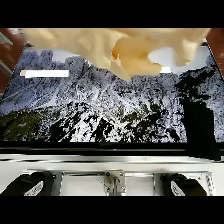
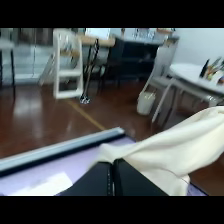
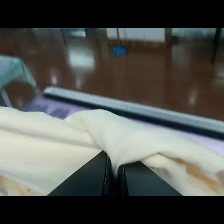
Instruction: Fold the shirts.
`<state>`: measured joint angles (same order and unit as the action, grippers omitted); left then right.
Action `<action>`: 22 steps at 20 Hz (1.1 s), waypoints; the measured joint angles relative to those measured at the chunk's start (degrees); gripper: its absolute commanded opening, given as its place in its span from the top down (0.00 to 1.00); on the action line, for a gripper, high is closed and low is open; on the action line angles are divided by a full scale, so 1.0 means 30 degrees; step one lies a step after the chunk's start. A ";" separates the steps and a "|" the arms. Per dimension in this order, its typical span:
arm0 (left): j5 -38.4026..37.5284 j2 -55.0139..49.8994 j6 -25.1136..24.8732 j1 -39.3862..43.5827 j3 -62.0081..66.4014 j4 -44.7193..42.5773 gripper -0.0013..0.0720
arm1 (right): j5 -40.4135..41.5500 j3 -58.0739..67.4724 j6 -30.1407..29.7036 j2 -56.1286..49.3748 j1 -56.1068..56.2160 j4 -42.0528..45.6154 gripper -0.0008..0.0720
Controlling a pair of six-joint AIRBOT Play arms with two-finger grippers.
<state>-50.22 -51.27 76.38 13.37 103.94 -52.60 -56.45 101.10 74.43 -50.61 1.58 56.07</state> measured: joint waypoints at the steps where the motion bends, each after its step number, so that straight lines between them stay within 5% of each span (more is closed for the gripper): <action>1: -0.0372 0.0255 0.0138 -0.0015 0.0474 -0.0138 0.93 | -0.0044 0.0437 0.0503 0.0474 0.0000 -0.0007 0.90; 5: -0.2790 0.0561 0.0401 -0.0029 0.0896 -0.1574 0.93 | -0.2761 0.1224 0.2215 0.1195 0.0000 0.0364 0.90; 9: -0.5013 0.0546 0.1603 -0.0029 -0.0488 -0.4313 0.93 | -0.9216 0.1304 0.4138 0.0364 0.0022 0.2164 0.90; 14: -0.5909 0.0313 0.3373 -0.0029 -0.5005 -0.6477 0.93 | -1.3529 -0.2667 0.5085 -0.1530 0.0466 0.4313 0.90; 17: -0.4976 -0.0743 0.3738 -0.0044 -0.7708 -0.7133 0.93 | -1.1876 -0.5952 0.4954 -0.3628 0.1158 0.4925 0.90; 22: -0.0692 -0.4852 0.4386 -0.0051 -0.9515 -0.7111 0.93 | -0.4262 -0.7956 0.4830 -0.8393 0.1603 0.5421 0.90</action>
<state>-52.29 -65.82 89.54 13.21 75.40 -73.93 -69.23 77.23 88.92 -75.79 6.39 72.34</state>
